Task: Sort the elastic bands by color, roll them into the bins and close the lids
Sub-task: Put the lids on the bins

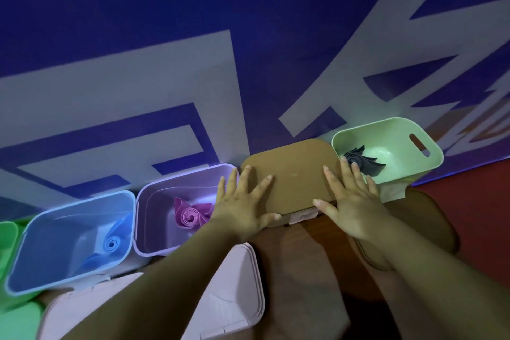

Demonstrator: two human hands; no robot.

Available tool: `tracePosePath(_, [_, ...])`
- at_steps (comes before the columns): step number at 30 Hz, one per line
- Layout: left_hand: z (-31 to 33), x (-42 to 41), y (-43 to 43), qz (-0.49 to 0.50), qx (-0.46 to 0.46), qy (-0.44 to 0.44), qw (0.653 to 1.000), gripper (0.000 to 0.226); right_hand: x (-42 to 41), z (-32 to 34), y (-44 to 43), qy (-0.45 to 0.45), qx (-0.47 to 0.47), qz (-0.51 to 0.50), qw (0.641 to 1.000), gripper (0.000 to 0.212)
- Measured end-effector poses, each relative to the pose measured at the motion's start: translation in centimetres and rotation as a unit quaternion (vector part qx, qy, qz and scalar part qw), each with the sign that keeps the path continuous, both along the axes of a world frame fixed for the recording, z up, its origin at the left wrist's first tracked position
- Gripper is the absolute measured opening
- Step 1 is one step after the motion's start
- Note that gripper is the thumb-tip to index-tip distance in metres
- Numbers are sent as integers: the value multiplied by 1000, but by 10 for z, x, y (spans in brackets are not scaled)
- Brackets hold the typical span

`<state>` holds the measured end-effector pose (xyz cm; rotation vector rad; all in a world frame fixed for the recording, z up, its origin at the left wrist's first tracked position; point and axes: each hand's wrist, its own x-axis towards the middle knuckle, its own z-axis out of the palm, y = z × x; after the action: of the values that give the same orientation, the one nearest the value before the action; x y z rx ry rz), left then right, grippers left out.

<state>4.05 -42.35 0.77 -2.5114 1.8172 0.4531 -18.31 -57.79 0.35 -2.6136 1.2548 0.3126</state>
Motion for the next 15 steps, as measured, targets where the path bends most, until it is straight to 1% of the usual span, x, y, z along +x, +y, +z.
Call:
tracePosePath(3, [-2,-13,32,19,-37,24,999,86,-11,8,23,-17,-24,-4,1000,84])
tracePosePath(7, [-4,-22,79,30,-23,17,999,84,-24,17,64,-8,23,-11,1000,85])
tracePosePath(11, [-3,-32,119,21,-16,7,1000,83,-38,21,110,3,32,-34,999,85])
tracePosePath(15, [-9,-46,146,0,-29,29,999,83,-61,22,151,14,39,-58,997,82])
